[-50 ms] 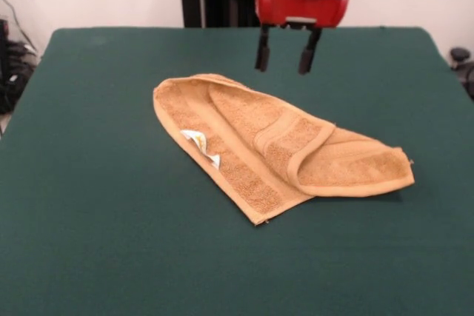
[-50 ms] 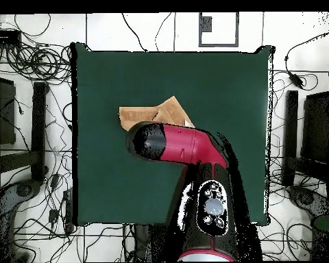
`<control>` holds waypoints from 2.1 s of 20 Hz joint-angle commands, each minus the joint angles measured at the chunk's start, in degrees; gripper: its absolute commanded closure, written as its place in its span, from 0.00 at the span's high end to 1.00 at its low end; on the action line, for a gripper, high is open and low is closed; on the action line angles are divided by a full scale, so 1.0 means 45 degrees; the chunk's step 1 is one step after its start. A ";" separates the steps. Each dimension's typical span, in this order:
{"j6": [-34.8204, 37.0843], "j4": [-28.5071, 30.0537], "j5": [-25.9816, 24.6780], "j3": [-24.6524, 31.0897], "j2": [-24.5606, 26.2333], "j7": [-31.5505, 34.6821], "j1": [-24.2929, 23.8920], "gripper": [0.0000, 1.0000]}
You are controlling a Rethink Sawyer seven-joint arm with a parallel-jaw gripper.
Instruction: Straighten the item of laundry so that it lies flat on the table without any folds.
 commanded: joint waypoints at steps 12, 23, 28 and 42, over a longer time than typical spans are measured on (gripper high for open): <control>-0.0250 -0.0152 -0.0687 0.1303 -0.0060 0.0161 -0.0645 1.00; 0.1910 -0.5244 -0.0429 0.1253 0.3288 0.0769 -0.0415 1.00; 0.2672 -0.6772 -0.0139 0.1184 0.4264 0.1325 -0.0195 1.00; 0.2538 -0.6613 0.0285 0.0815 0.4478 0.2541 0.0475 1.00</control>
